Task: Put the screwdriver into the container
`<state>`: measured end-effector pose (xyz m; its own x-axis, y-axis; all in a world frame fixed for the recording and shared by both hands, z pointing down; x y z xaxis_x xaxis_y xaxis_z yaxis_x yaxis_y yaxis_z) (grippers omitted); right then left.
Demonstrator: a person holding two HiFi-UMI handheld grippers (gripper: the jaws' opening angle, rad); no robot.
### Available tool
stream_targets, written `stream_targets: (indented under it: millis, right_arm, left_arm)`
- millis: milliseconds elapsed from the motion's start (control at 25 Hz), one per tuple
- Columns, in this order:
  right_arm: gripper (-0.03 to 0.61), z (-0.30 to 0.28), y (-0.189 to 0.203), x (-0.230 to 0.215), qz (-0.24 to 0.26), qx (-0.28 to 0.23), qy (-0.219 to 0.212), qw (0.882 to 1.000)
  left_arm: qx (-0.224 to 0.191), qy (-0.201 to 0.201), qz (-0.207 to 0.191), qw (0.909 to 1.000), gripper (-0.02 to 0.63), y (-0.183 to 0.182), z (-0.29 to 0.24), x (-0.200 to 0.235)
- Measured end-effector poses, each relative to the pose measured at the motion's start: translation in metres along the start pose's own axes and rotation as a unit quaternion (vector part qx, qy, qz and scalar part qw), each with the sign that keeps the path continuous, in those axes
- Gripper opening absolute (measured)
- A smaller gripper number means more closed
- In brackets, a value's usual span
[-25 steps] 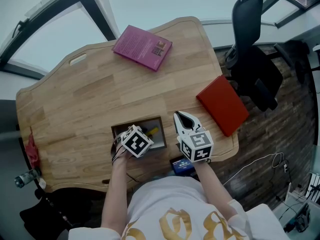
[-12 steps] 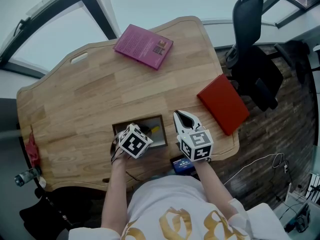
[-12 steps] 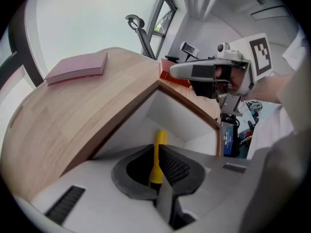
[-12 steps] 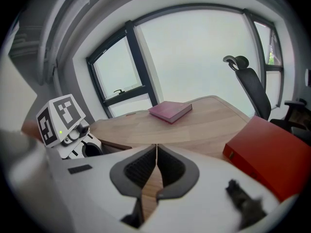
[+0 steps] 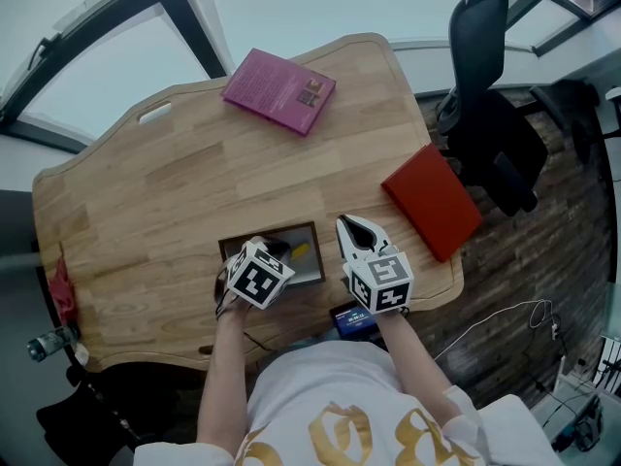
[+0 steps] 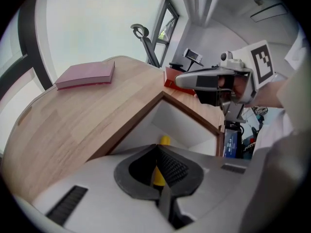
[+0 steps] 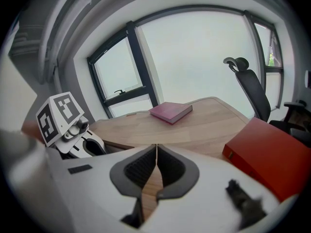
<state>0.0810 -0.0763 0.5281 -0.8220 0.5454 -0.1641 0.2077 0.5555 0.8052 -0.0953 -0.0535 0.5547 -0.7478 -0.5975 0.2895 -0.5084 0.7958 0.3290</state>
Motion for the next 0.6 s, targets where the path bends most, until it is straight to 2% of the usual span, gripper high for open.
stream_targets:
  millis: [240,440,600]
  right_arm:
    - [0.032,0.003,-0.003,0.003,0.005,-0.006,0.000,1.000]
    - [0.032,0.008,-0.009,0.007,0.012,-0.013,0.002,1.000]
    - [0.032,0.012,-0.016,0.012,0.021,-0.021,0.003,1.000]
  left_arm:
    - [-0.039,-0.002,0.008,0.9992,0.014,-0.004,0.010,0.001]
    - [-0.075,0.009,0.055,0.9956,0.014,-0.004,0.023,0.002]
    - [-0.124,0.008,0.064,0.9902,0.012,-0.005,0.037,0.003]
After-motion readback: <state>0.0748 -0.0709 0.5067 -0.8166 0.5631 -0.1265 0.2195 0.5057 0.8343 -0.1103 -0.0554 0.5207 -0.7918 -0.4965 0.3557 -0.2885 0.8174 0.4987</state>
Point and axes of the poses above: the fingertips, and each gripper's own axes: z backward along the fingers, x to its left, y out of its underside, the point moved 8 cm from there along z, backward along the fingers, and after that the axes turned 8 degrees about z, right-handed, at the moved point
